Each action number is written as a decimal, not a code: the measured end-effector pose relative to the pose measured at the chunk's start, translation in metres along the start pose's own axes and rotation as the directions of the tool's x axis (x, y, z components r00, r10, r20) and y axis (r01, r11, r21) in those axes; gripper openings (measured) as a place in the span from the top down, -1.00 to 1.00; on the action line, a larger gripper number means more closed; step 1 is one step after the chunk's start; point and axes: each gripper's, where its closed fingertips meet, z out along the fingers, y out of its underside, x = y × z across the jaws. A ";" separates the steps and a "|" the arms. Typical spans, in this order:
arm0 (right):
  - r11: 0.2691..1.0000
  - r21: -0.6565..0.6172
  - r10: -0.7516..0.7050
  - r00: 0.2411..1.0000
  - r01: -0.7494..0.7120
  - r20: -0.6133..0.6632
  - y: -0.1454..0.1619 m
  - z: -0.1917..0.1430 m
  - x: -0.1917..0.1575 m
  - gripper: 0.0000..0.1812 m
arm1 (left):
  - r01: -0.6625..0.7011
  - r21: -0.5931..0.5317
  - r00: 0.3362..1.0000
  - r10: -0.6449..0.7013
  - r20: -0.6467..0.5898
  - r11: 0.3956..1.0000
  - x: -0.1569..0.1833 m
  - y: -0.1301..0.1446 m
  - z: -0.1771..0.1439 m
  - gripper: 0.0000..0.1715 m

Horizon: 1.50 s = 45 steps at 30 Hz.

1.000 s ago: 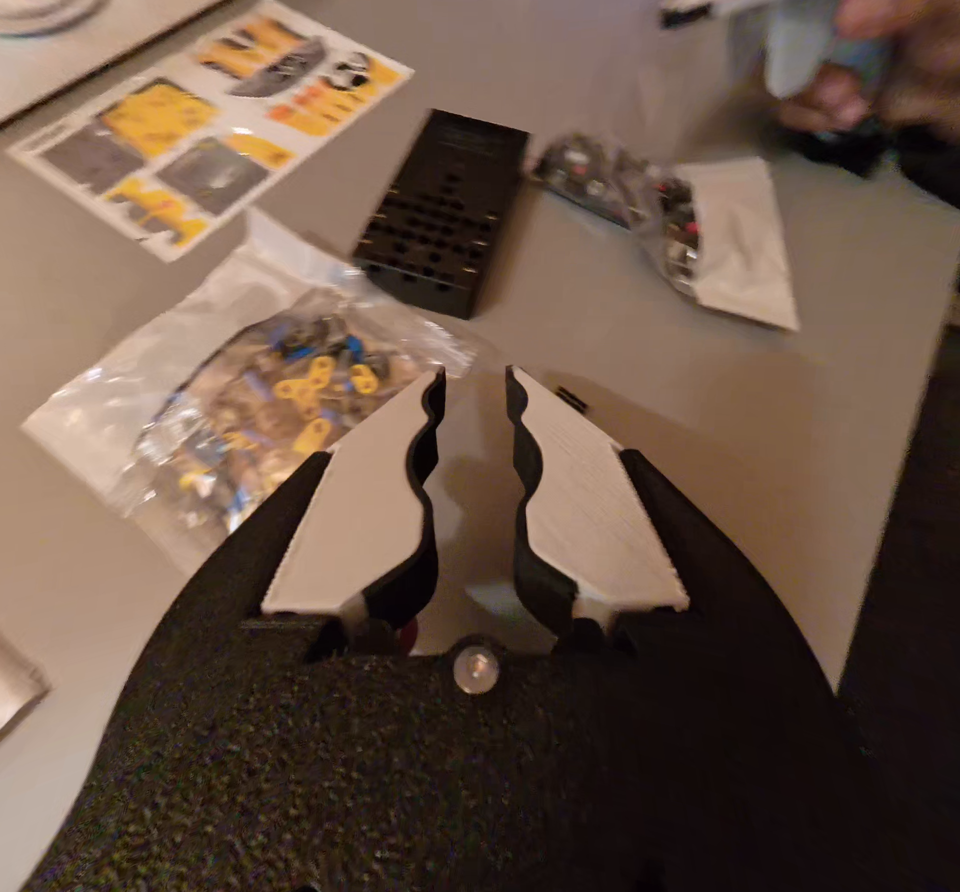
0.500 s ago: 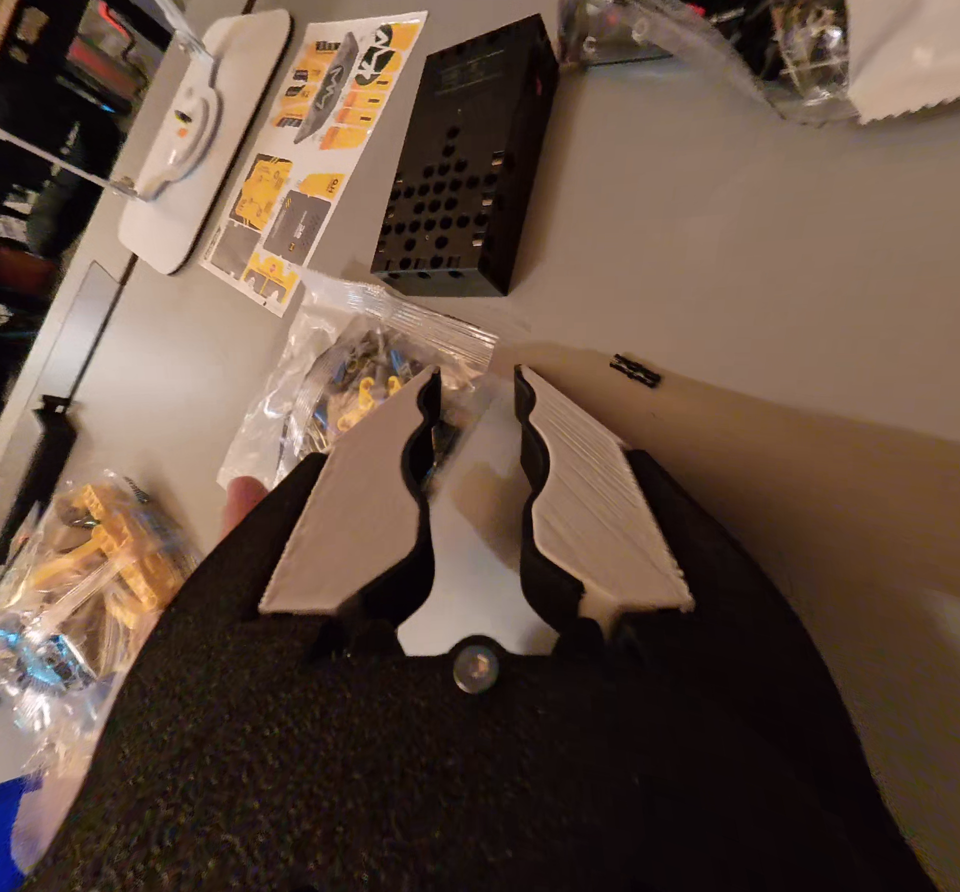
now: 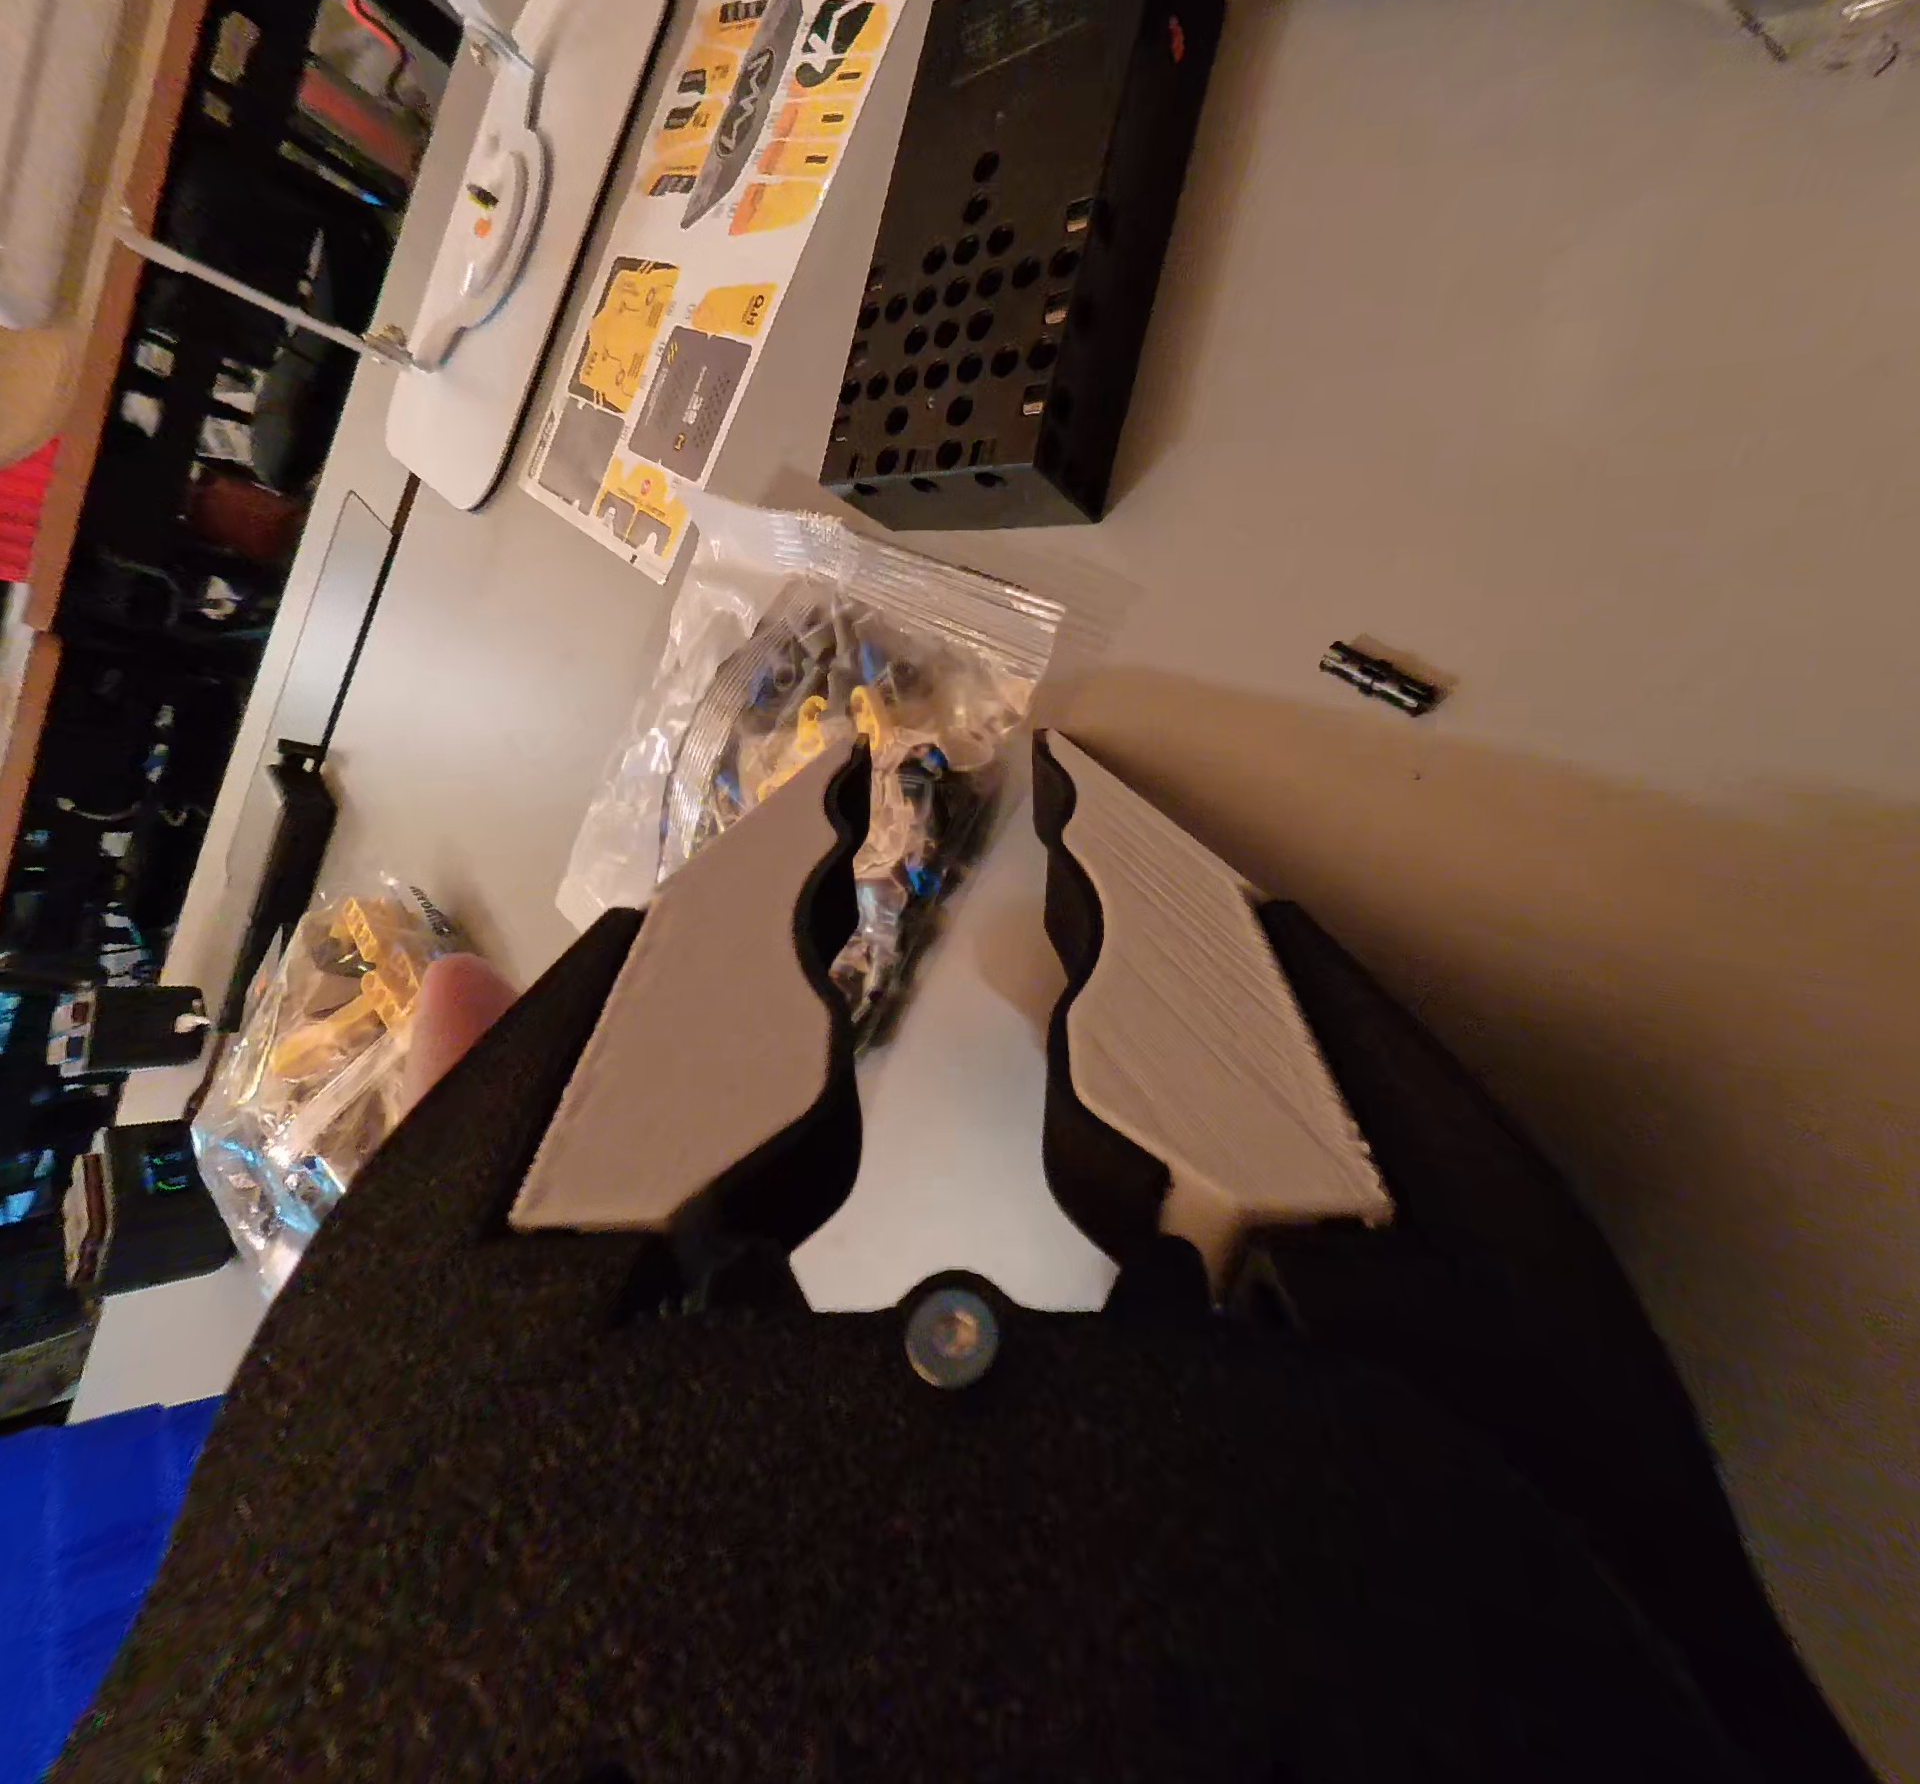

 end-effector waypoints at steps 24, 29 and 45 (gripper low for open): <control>1.000 0.017 0.024 0.999 -0.025 0.024 -0.001 0.000 -0.005 1.00 | 0.405 0.565 0.486 -0.693 0.533 0.719 -0.245 0.082 -0.219 1.00; 0.999 0.012 0.039 0.999 -0.040 0.029 0.000 0.001 -0.004 1.00 | 0.538 0.577 0.226 -0.765 0.604 0.615 -0.262 0.191 -0.280 1.00; 0.999 0.015 0.044 0.998 -0.045 0.037 0.001 0.000 -0.007 1.00 | 0.654 0.626 0.524 -0.851 0.031 0.425 -0.201 0.033 -0.220 0.54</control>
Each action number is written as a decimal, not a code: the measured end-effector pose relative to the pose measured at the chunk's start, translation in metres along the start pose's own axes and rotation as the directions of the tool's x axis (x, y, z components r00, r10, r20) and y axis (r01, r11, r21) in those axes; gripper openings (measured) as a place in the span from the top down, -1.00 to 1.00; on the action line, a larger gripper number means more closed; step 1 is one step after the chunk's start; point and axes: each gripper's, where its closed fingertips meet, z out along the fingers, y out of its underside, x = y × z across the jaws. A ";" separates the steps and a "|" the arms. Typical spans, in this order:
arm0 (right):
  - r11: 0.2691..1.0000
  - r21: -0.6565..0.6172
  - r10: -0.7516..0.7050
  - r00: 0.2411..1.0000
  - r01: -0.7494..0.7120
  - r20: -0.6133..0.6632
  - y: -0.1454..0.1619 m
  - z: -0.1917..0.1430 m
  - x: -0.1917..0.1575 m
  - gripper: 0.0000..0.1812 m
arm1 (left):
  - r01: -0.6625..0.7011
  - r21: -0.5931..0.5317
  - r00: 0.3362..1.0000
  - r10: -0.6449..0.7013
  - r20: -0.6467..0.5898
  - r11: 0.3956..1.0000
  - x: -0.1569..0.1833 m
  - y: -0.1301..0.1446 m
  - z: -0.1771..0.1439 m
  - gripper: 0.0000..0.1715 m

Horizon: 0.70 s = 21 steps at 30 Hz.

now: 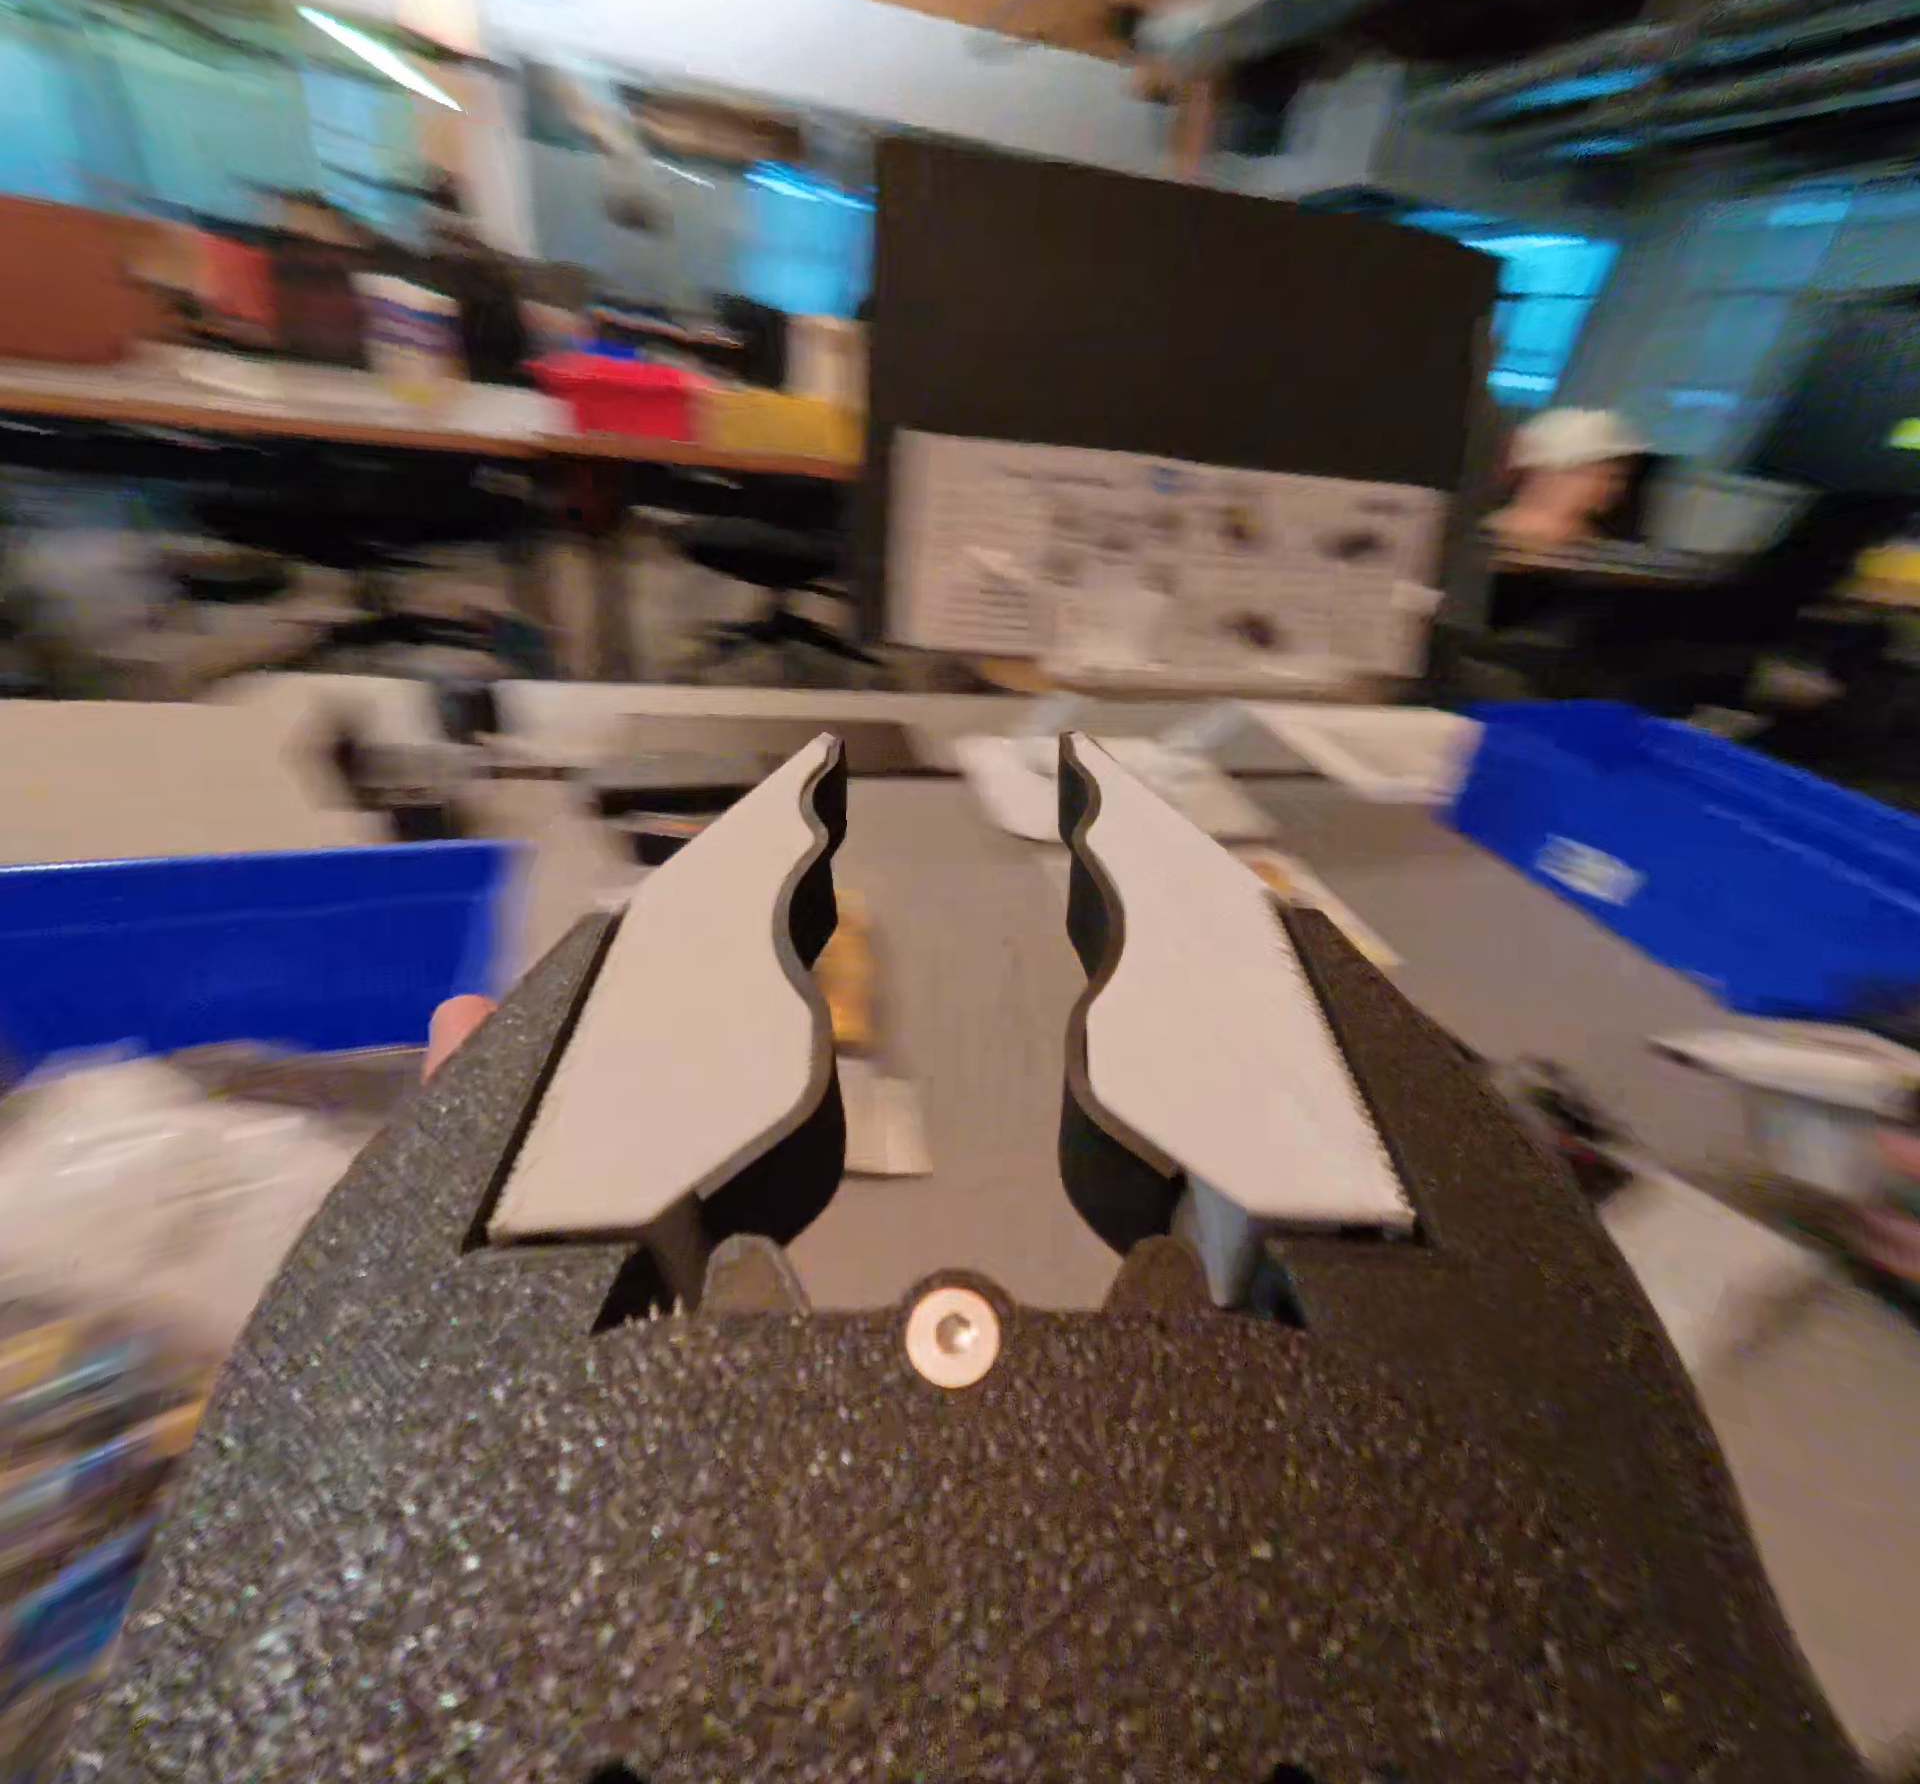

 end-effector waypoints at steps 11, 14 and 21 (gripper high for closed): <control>1.000 0.016 0.004 1.000 -0.004 0.019 -0.007 -0.004 -0.008 1.00 | -0.269 -0.468 0.821 -0.054 -0.569 0.842 0.250 0.223 0.073 0.54; 1.000 -0.023 -0.018 0.999 0.019 0.038 -0.002 -0.001 -0.014 1.00 | -0.317 -0.399 0.817 0.033 -0.576 0.860 0.259 0.220 0.088 0.54; 0.985 -0.162 -0.062 0.998 0.062 0.008 0.025 0.011 -0.015 0.90 | -0.575 -0.294 0.701 0.274 -0.659 0.763 0.274 0.235 0.114 0.55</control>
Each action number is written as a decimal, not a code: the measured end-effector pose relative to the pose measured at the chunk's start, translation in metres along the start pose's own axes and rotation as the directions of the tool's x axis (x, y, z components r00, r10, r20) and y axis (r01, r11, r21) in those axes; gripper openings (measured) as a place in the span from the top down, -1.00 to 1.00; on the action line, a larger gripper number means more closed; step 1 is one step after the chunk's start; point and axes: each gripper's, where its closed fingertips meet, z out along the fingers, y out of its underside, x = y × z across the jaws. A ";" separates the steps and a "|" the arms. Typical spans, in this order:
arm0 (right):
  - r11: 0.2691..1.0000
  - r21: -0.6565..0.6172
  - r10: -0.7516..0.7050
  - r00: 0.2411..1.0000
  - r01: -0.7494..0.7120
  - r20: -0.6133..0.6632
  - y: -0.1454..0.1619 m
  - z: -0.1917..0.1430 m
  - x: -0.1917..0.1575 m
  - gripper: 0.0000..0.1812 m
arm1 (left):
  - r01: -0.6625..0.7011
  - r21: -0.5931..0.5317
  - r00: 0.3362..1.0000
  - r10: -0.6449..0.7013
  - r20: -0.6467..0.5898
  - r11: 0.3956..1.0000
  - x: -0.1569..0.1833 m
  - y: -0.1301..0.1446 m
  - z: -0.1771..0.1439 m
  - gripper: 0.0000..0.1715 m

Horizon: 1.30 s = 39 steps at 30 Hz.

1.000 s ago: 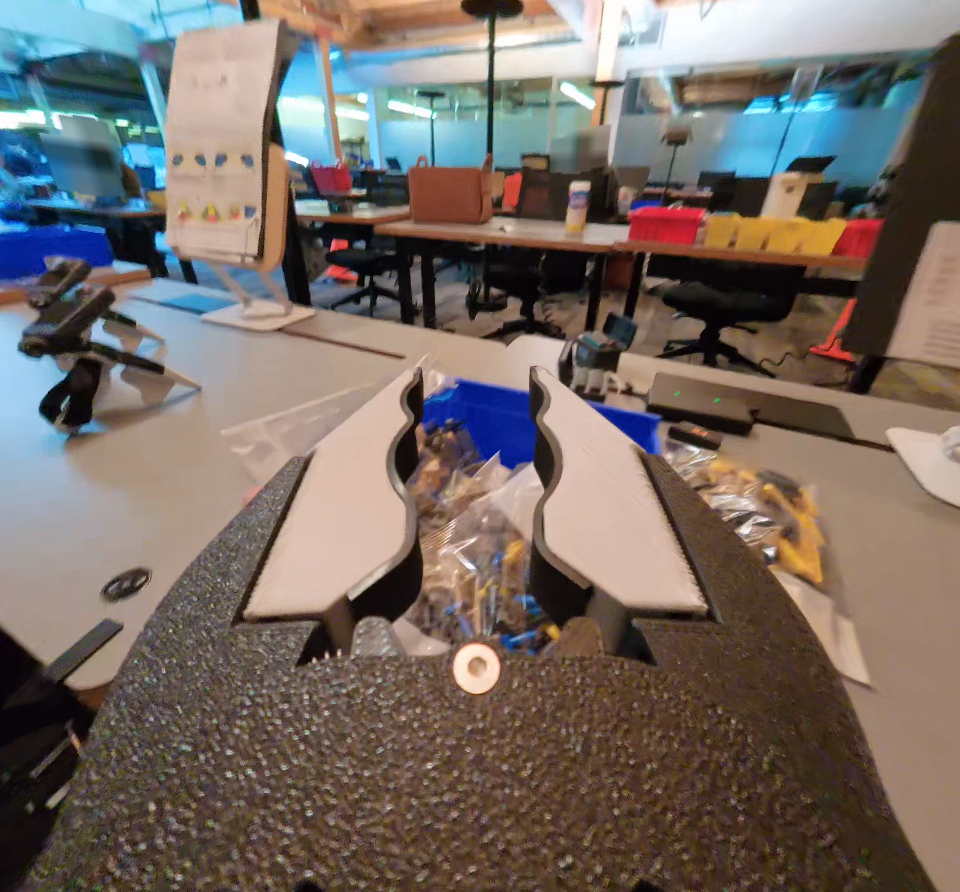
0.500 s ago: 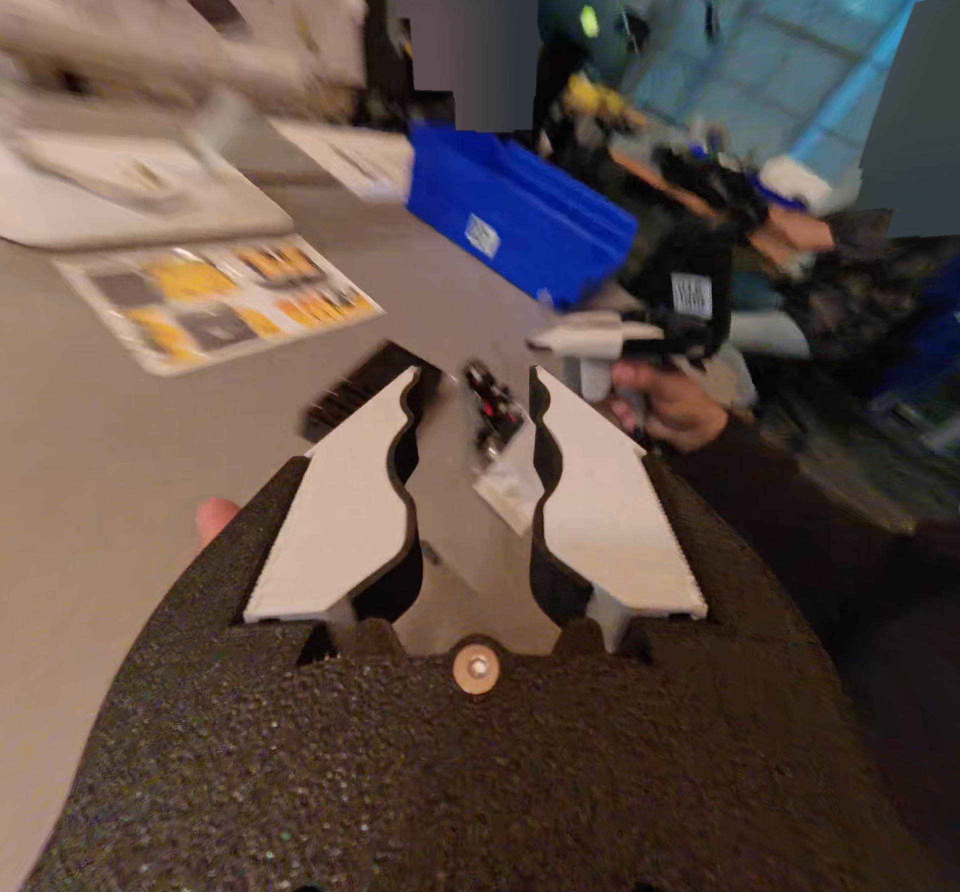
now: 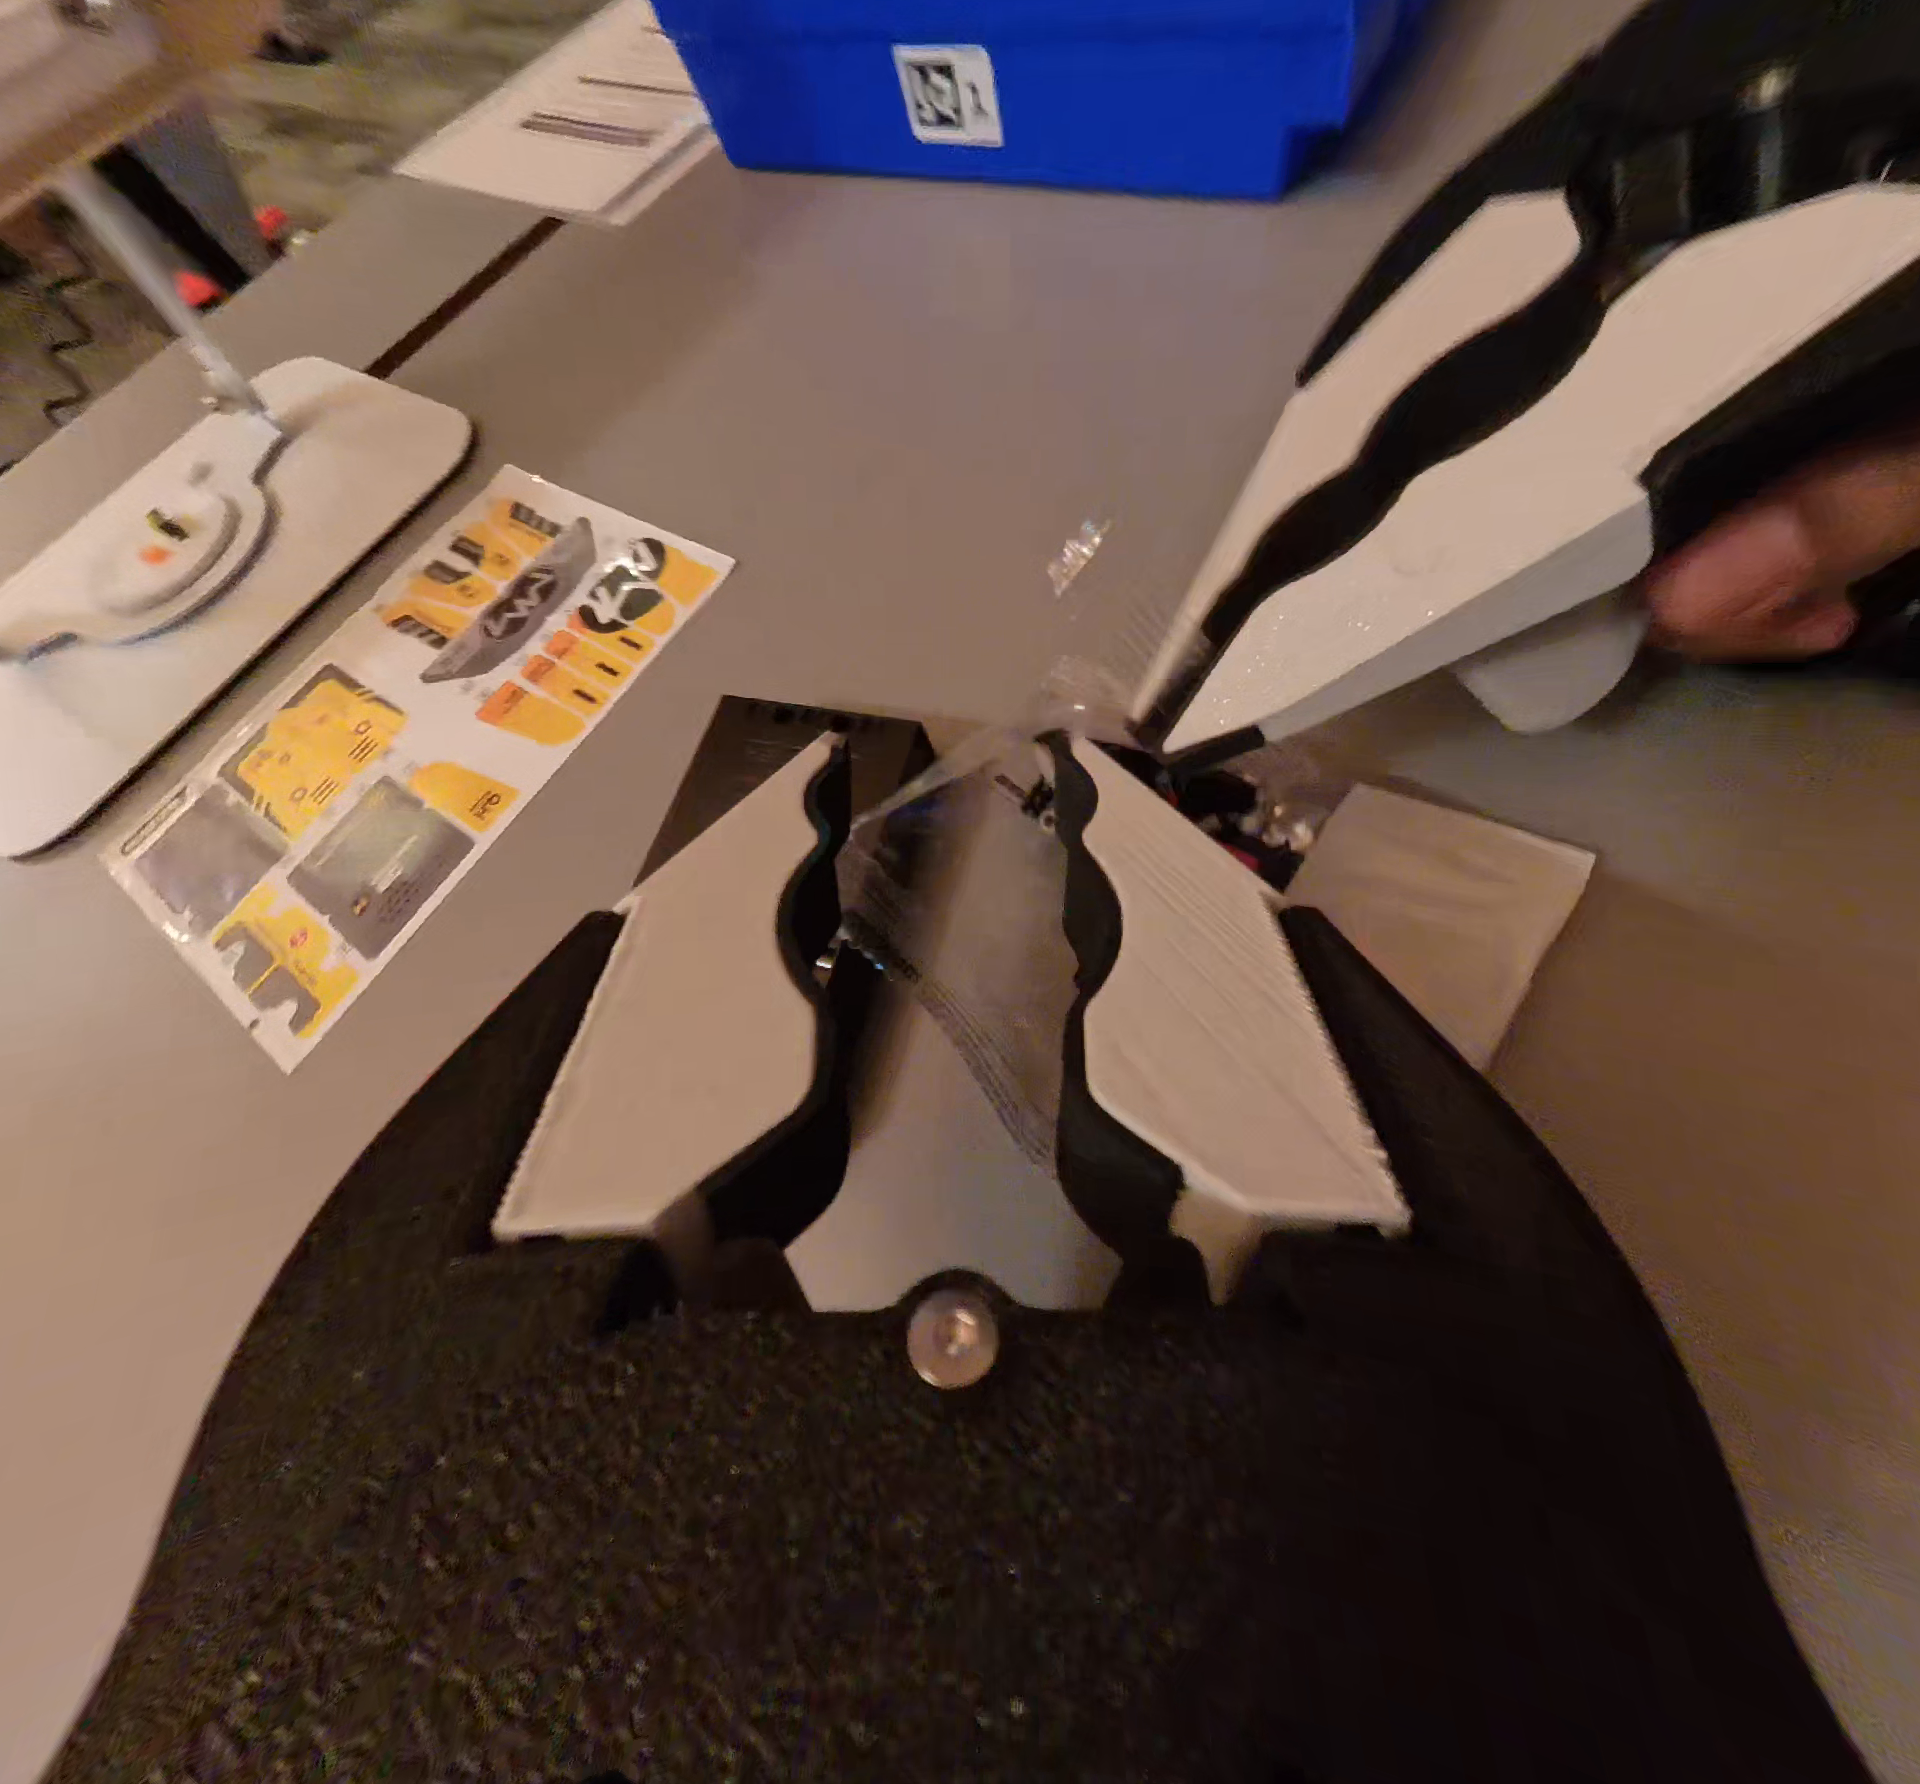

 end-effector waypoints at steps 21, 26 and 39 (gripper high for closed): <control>0.923 -0.334 -0.356 0.746 0.189 -0.562 0.053 -0.040 0.025 0.55 | 0.047 -0.253 0.995 -0.068 -0.073 0.966 0.023 0.052 -0.062 0.93; 0.930 -0.317 -0.339 0.774 0.188 -0.534 0.051 -0.036 0.024 0.55 | 0.048 -0.177 0.999 -0.050 -0.009 0.983 0.020 0.040 -0.067 0.70; 0.912 -0.372 -0.320 0.865 0.171 -0.386 0.048 -0.004 0.022 0.55 | -0.275 -0.179 0.960 0.261 -0.100 0.945 0.053 0.013 -0.023 0.67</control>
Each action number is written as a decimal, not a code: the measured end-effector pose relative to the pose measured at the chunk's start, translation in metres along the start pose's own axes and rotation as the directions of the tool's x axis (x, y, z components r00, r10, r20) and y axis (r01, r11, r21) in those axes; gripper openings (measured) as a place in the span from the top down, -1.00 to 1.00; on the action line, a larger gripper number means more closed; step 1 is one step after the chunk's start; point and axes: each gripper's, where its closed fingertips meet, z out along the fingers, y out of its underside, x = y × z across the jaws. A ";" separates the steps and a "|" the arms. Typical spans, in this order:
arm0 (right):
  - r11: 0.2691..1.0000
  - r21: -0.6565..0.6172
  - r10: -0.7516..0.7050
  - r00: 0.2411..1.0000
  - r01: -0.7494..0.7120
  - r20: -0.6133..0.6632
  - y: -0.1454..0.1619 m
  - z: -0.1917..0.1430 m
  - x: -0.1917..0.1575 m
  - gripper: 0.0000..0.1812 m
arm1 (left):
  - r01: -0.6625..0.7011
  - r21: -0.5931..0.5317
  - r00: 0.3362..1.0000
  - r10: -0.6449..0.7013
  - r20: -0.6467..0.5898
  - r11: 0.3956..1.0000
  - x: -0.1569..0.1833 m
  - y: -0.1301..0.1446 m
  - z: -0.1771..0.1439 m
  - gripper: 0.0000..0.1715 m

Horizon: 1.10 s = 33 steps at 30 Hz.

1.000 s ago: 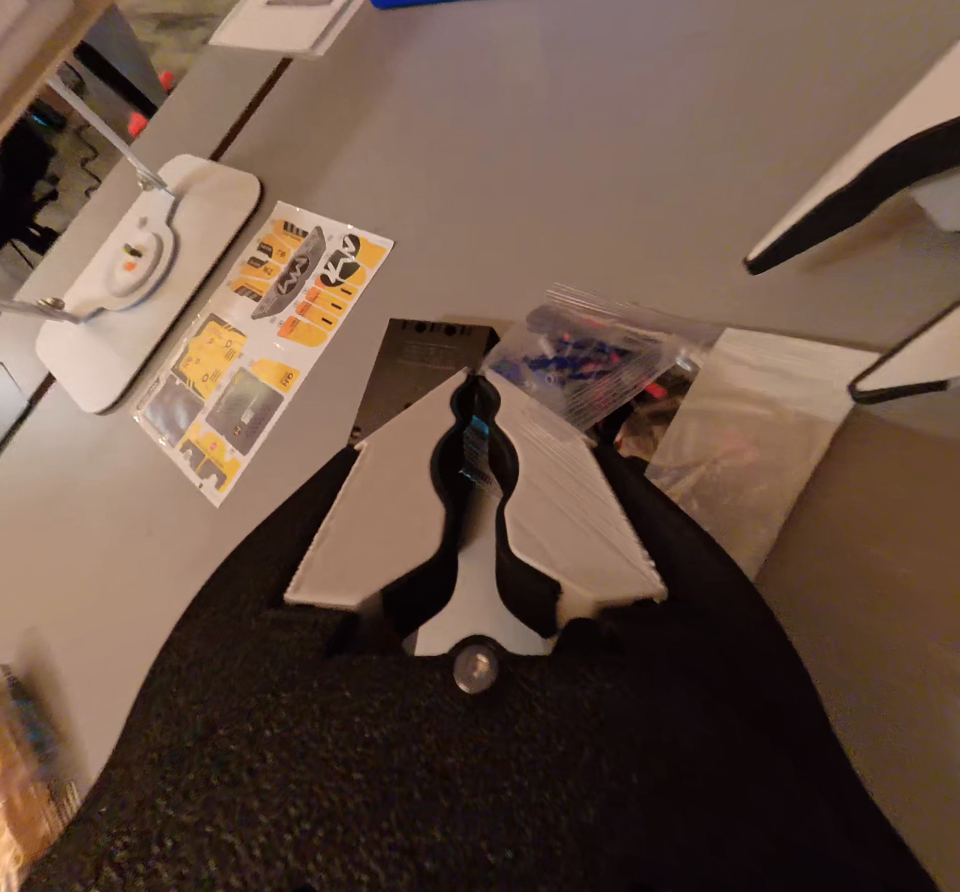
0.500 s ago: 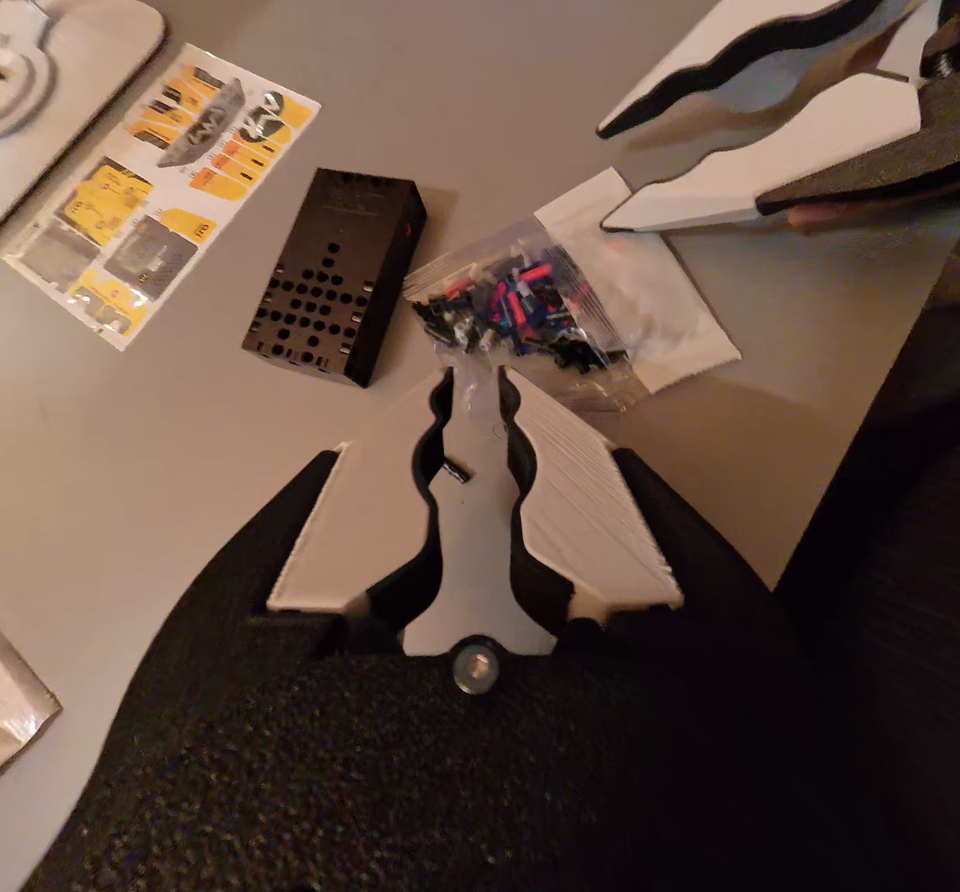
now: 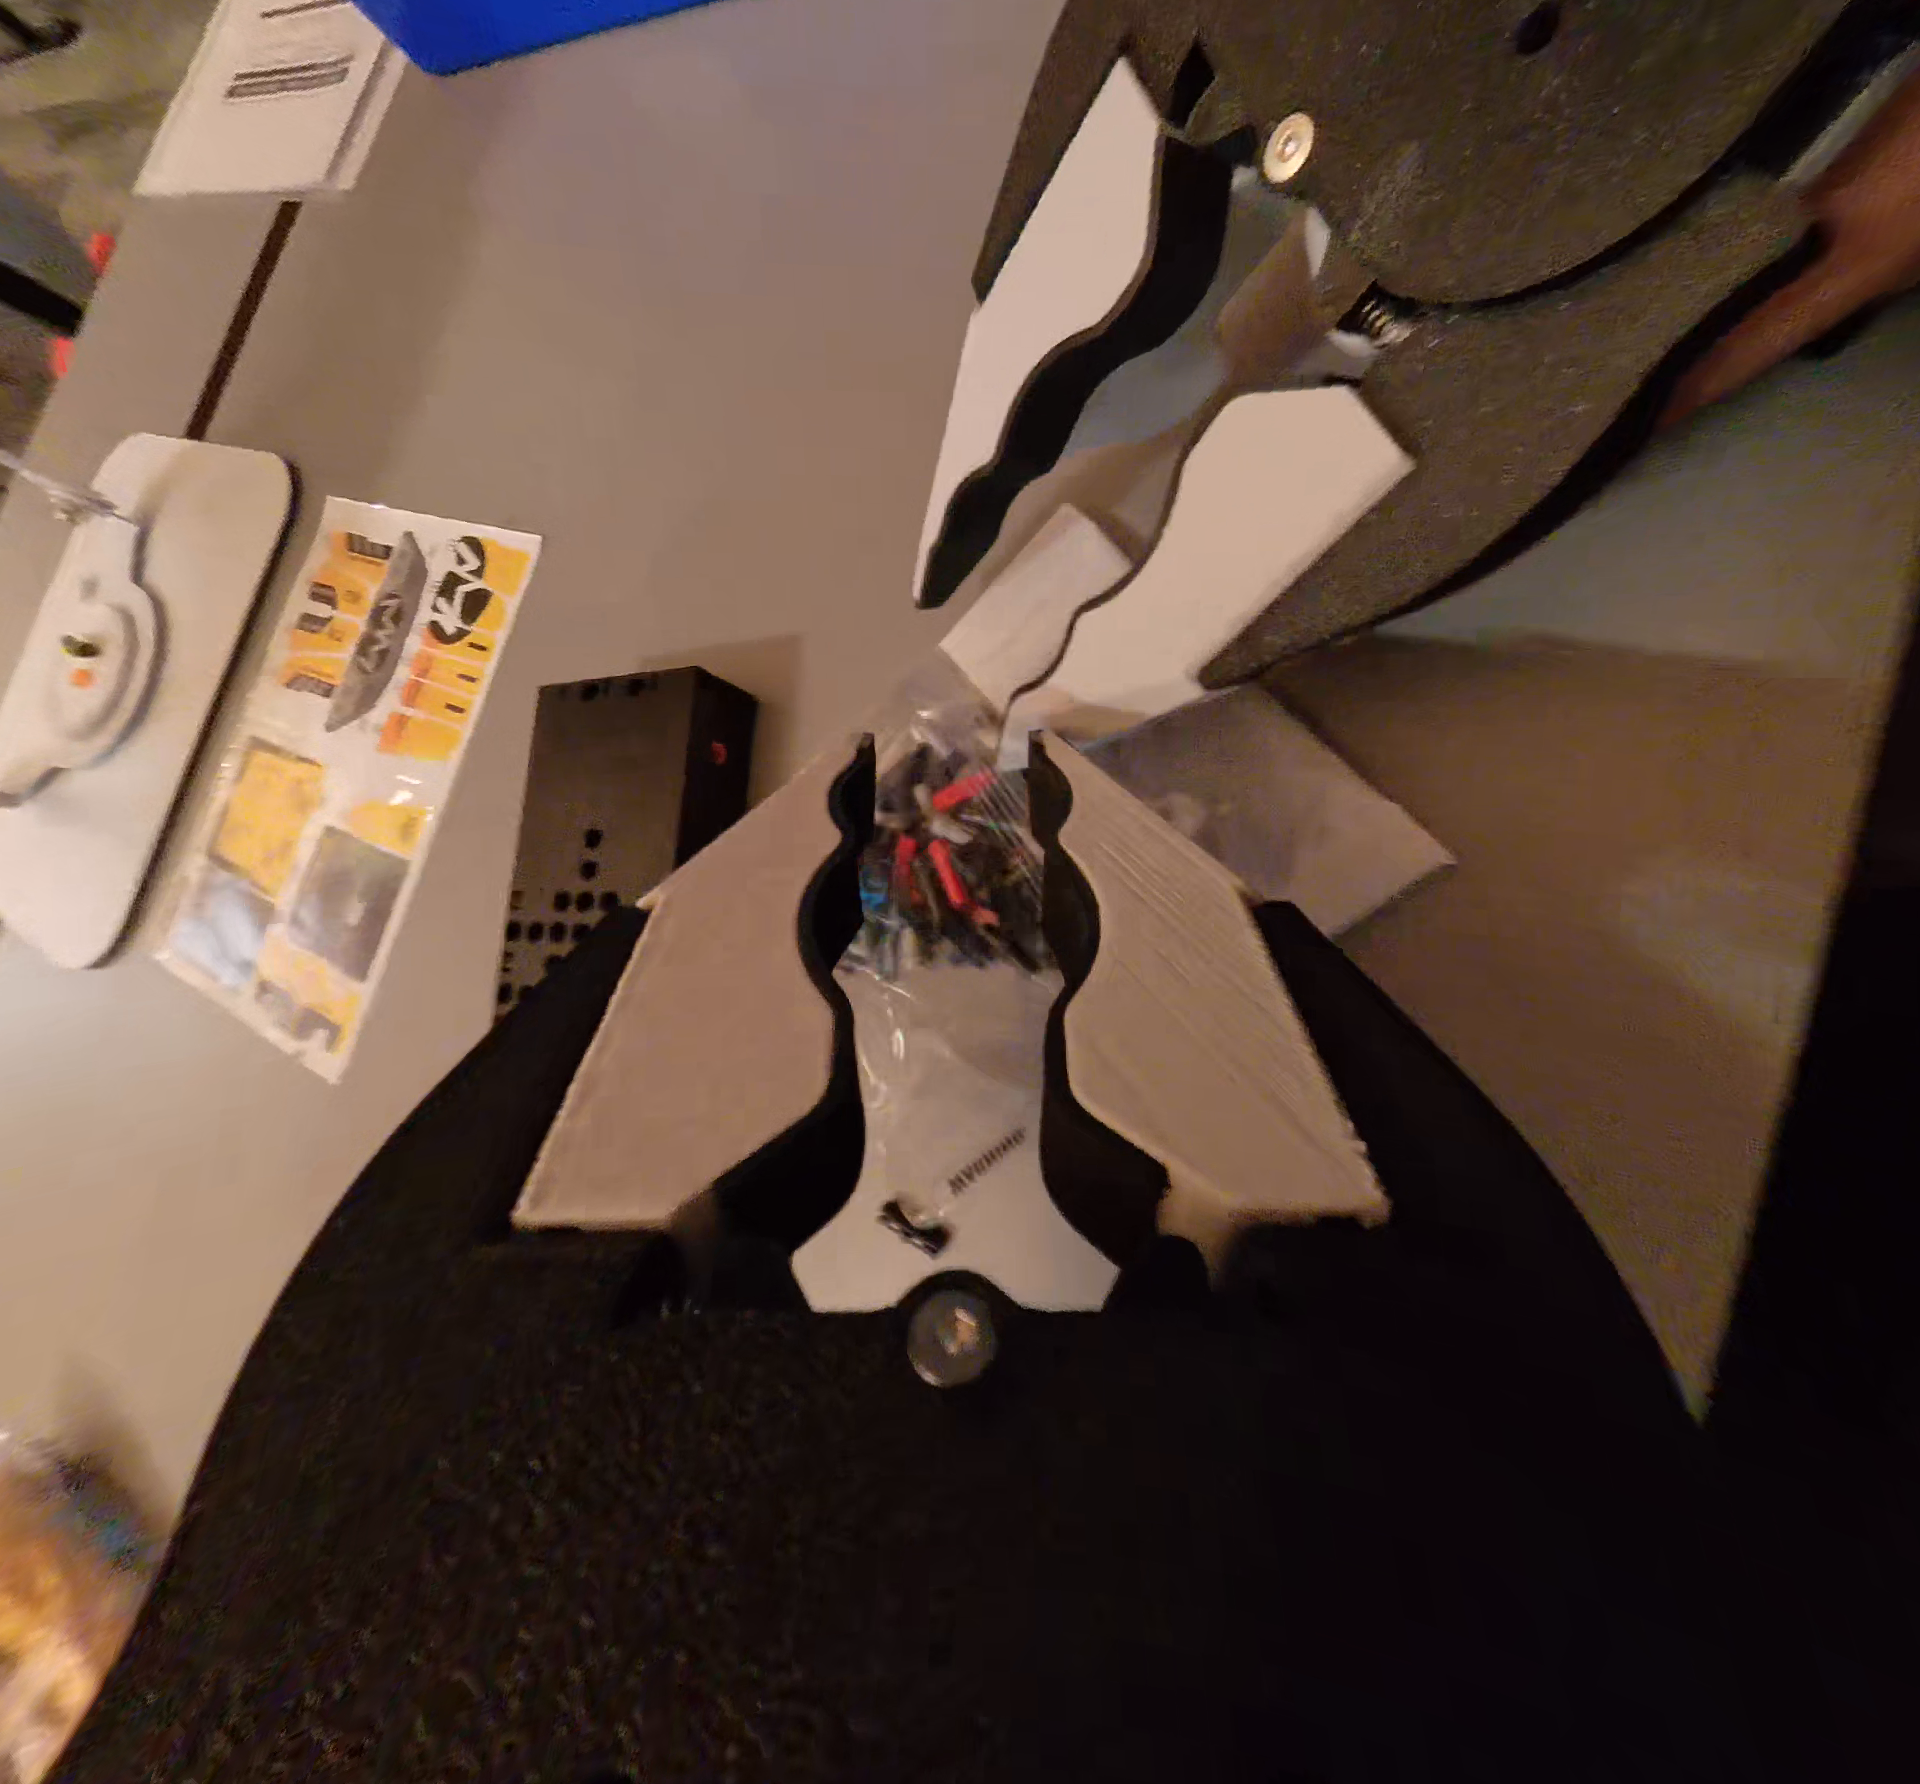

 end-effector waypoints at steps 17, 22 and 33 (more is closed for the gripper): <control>0.993 0.022 0.115 0.992 -0.117 0.058 0.006 -0.001 0.010 0.78 | 0.151 -0.126 0.968 -0.173 -0.183 0.980 -0.005 0.001 0.027 0.65; 0.987 0.025 0.153 0.985 -0.156 0.082 0.007 -0.003 0.012 0.96 | 0.176 -0.107 0.923 -0.202 -0.328 0.978 0.018 -0.010 0.018 0.65; 0.987 0.006 0.160 0.981 -0.161 0.107 0.010 -0.003 0.011 1.00 | 0.100 -0.235 0.988 -0.125 -0.092 0.967 0.002 0.009 0.033 0.59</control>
